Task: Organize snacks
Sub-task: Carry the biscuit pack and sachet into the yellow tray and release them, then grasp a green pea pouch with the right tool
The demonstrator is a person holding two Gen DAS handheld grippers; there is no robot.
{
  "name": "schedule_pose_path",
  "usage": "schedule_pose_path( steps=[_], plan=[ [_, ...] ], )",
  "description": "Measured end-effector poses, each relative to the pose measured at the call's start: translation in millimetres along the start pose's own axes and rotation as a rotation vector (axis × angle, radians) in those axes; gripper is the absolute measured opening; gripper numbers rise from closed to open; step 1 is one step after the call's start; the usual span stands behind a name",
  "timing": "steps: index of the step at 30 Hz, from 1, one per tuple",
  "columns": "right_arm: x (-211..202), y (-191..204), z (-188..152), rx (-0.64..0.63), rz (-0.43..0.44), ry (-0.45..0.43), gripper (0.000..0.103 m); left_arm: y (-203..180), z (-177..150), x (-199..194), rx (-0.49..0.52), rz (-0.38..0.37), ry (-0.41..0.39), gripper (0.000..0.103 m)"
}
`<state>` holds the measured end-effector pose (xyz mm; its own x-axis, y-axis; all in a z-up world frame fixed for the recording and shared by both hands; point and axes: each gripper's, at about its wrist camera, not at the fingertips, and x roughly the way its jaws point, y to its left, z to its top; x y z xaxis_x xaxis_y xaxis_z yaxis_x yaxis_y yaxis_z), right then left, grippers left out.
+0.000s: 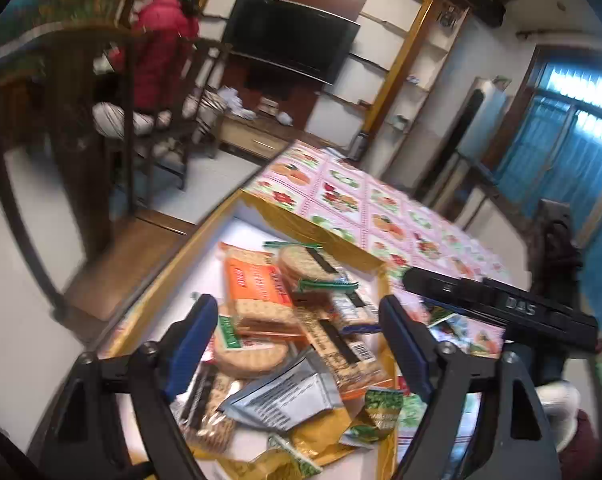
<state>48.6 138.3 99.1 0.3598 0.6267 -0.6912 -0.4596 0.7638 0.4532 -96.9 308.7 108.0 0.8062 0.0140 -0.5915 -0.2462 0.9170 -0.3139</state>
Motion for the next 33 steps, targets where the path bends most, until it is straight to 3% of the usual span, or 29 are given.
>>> schedule_pose_path(
  steps=[2, 5, 8, 10, 13, 19, 33],
  plan=[
    [-16, -8, -9, 0.005, 0.000, -0.018, 0.076, -13, -5, -9, 0.033, 0.062, 0.001, 0.083],
    [-41, -22, -27, 0.014, -0.009, -0.045, 0.076, -24, -22, -22, 0.017, -0.007, -0.006, 0.083],
    [-67, -37, -49, 0.025, -0.026, -0.072, 0.076, -31, -39, -24, -0.009, -0.044, 0.037, 0.083],
    [-83, -51, -64, 0.042, -0.046, -0.088, 0.077, -42, -49, -24, 0.017, 0.007, 0.049, 0.083],
    [-104, -75, -85, 0.098, -0.050, -0.100, 0.077, -65, -63, -30, 0.114, 0.167, -0.008, 0.083],
    [-139, -121, -117, 0.190, -0.090, -0.137, 0.078, -101, -78, -40, 0.229, 0.228, -0.031, 0.083],
    [-180, -177, -147, 0.281, -0.119, -0.193, 0.078, -155, -100, -27, 0.380, 0.213, 0.046, 0.083]
  ],
)
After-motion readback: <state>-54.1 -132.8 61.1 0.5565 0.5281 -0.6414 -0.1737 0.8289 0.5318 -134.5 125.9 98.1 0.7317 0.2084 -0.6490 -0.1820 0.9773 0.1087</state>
